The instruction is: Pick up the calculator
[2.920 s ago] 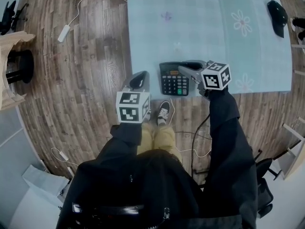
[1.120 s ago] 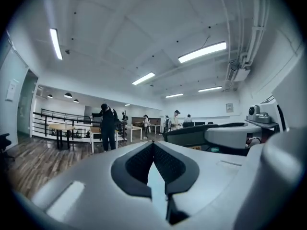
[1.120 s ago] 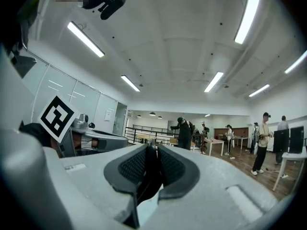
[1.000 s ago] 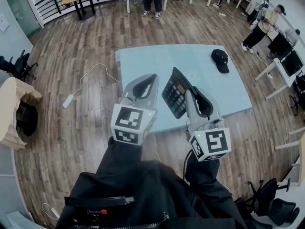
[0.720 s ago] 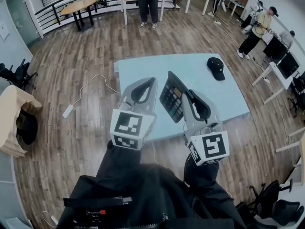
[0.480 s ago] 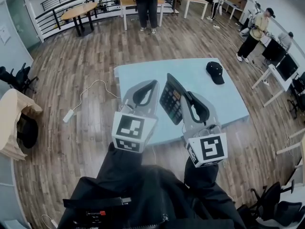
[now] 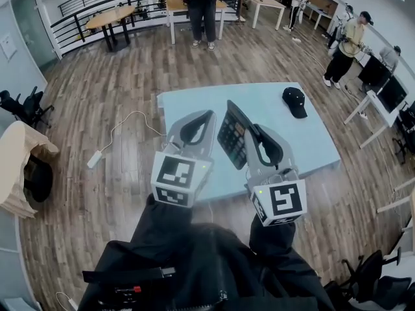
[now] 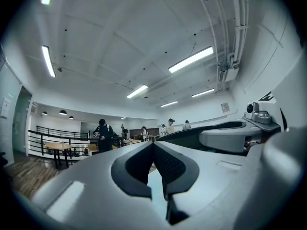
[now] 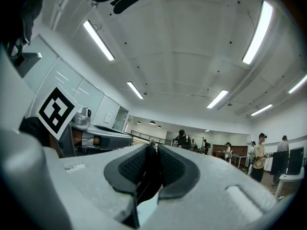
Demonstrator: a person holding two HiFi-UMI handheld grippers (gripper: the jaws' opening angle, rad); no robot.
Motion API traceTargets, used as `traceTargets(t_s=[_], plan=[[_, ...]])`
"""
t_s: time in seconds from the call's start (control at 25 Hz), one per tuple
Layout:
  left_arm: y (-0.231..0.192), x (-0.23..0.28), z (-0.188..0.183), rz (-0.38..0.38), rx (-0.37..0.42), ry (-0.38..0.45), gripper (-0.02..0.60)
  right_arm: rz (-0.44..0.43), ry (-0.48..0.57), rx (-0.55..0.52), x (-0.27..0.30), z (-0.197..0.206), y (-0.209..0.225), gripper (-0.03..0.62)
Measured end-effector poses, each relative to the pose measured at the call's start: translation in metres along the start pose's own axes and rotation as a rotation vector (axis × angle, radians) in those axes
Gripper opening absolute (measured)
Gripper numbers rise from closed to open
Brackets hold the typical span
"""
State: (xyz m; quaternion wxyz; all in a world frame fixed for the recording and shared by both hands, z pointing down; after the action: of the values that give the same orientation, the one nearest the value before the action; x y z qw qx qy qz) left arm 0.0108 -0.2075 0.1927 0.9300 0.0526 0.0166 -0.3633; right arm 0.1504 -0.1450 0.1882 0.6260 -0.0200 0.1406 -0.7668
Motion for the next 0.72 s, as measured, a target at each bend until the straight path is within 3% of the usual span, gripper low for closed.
traceTargets(t_s=[0.72], plan=[[0.0005,0.0034,0.0097,0.009,-0.018,-0.006,-0.001,-0.006,-0.003,-0.005,0.0015,0.0027,-0.0009,0.055]])
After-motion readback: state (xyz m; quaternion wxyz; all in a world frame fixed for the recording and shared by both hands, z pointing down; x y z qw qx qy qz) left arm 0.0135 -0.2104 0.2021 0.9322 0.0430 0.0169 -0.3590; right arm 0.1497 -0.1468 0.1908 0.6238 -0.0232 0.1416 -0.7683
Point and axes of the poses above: the fingertips, and each gripper's own axes: x forward along the fingers, y to its right, z out of its underside, the point moved 7 cm from there along -x, backward along the fingers, and after that the axes turned 7 degrees about z, right-handed, at the moved point
